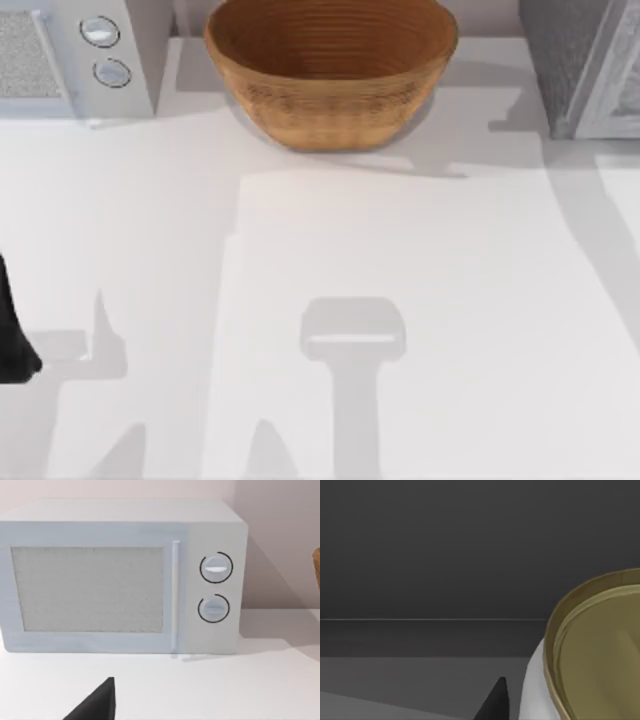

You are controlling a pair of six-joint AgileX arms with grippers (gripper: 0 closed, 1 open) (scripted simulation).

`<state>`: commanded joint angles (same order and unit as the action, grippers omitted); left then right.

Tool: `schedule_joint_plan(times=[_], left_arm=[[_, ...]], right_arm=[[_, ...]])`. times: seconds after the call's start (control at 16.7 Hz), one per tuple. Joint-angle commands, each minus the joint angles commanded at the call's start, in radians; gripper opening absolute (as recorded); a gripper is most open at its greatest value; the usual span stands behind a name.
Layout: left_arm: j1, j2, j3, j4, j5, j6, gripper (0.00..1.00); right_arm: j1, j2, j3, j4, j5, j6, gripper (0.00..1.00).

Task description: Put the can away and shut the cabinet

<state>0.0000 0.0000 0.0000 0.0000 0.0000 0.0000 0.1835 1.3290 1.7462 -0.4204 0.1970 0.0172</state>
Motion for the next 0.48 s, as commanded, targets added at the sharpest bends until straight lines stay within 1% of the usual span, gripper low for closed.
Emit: schedule_joint_plan(times=[0.3,0.48], left_arm=[[0.0,0.0,0.0,0.0,0.0,0.0,1.0],[0.0,0.0,0.0,0.0,0.0,0.0,1.0]], right_arm=[[-0.004,-0.001,-0.002,0.001,-0.001,0.002,0.0],[-0.012,0.06,0.065,-0.019,-0.004,0.001,0.0]])
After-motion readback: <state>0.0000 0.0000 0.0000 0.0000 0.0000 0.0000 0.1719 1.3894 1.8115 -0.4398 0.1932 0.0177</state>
